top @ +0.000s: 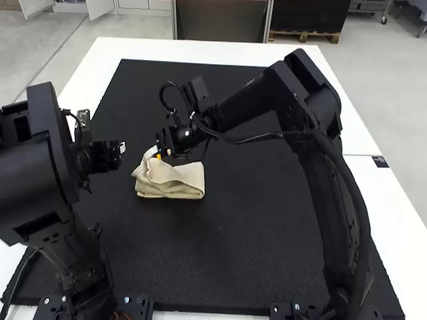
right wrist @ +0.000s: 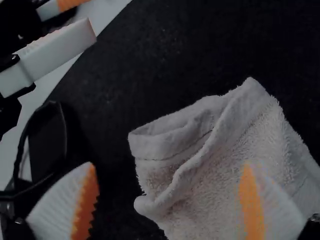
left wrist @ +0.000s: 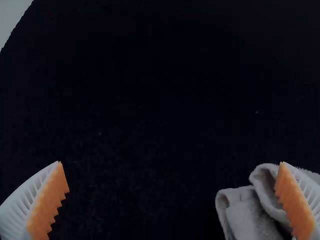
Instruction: Fold the towel.
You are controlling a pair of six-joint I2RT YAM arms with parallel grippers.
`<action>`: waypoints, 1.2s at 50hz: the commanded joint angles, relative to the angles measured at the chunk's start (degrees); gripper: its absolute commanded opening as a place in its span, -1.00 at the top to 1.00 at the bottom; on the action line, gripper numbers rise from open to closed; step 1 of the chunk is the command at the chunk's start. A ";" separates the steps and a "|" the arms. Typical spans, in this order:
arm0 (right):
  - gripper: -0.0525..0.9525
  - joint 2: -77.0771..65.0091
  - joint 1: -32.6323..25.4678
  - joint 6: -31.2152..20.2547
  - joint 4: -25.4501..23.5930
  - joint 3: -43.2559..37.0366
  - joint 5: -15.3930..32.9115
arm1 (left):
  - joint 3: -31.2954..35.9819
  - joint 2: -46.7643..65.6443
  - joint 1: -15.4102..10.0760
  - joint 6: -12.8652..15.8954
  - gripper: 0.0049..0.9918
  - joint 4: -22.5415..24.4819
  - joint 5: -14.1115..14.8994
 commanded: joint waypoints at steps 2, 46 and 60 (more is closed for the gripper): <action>0.93 -3.50 -2.55 1.41 -0.34 0.29 -5.07 | -0.04 -1.08 0.12 -0.51 -0.95 0.43 0.70; 0.93 6.70 -0.62 0.35 10.21 -6.31 -5.34 | -0.39 -1.26 0.12 -1.83 -0.95 1.92 1.05; 0.93 9.42 -0.36 1.94 16.19 -8.94 -6.13 | 0.05 -2.22 -0.23 -2.53 -0.95 2.18 1.14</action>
